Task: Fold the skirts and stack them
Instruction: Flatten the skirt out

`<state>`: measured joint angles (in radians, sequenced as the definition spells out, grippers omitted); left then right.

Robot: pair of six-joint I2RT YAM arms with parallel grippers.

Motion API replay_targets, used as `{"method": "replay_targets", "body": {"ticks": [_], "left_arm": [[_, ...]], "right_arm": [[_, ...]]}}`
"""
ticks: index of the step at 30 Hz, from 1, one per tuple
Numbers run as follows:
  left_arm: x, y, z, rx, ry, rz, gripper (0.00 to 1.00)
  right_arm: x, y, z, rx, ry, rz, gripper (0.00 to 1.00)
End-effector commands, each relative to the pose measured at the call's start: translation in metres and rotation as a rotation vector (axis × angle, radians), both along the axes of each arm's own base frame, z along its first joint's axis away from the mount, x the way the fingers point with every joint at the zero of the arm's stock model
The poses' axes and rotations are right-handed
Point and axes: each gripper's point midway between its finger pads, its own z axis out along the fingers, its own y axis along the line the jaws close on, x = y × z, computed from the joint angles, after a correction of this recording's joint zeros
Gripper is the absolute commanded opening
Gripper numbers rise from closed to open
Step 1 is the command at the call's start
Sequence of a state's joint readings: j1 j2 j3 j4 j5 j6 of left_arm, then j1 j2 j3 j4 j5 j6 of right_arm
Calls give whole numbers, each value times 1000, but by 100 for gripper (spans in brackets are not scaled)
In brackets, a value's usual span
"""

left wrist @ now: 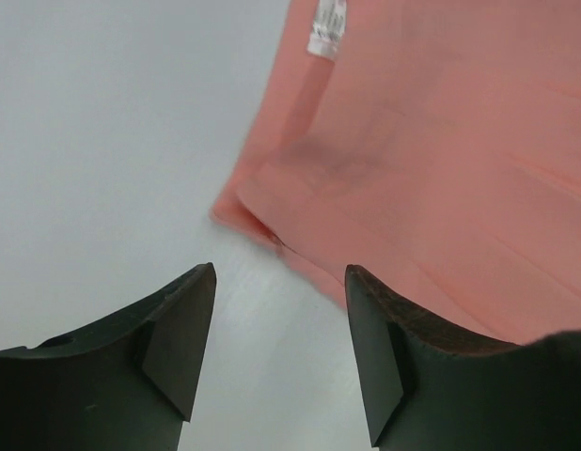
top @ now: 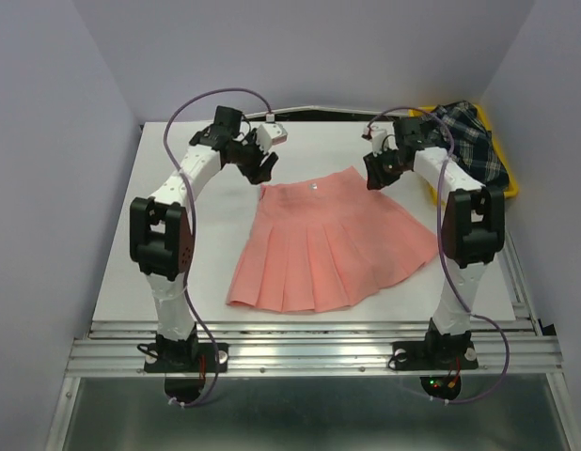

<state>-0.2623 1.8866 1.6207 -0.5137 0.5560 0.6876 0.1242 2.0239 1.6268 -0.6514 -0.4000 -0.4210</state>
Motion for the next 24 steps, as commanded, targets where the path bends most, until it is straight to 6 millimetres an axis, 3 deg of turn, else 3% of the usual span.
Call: {"method": "replay_targets", "body": {"ticks": [1,2,3,6,7,10,15,18,24], "left_arm": [[23,-27,22,23,-84,-186,71],[35,-33,40,20,-143,-214,71],[34,-35,22,31,-94,-250,72],[44,-46,25,42,-136,-337,73],[37,-48,10,37,-82,-368,73],[27,-54,-1,36,-58,-442,73],[27,-50,-14,53,-87,-436,73],[32,-49,-17,61,-96,-426,73],[32,-51,-27,71,-97,-466,73]], "right_arm": [[51,10,39,58,-126,-59,41],[57,12,41,70,-134,-67,43],[68,14,44,81,-161,-73,45],[83,21,46,125,-179,-84,57],[90,24,47,138,-193,-81,60],[116,37,43,199,-198,-72,62],[141,48,26,257,-185,-87,62],[142,50,13,268,-161,-87,57],[122,49,-10,253,-99,-58,56]]}}
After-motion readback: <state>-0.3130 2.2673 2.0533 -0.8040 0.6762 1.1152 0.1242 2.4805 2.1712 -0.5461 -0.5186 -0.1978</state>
